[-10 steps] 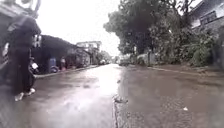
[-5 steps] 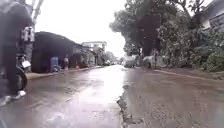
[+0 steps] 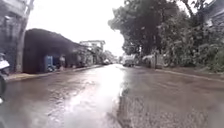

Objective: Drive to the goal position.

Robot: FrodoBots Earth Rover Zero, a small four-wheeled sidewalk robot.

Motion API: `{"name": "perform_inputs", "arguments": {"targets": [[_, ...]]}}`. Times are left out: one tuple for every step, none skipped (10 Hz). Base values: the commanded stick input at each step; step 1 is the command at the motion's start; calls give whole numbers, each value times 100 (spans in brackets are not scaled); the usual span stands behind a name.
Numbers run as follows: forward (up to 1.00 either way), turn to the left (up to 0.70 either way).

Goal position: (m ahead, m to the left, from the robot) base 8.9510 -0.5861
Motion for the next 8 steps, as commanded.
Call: {"name": "perform_inputs", "arguments": {"targets": [[100, 27], [100, 3], [100, 0], [100, 0], [100, 0], [100, 19], [100, 10], [100, 11]]}}
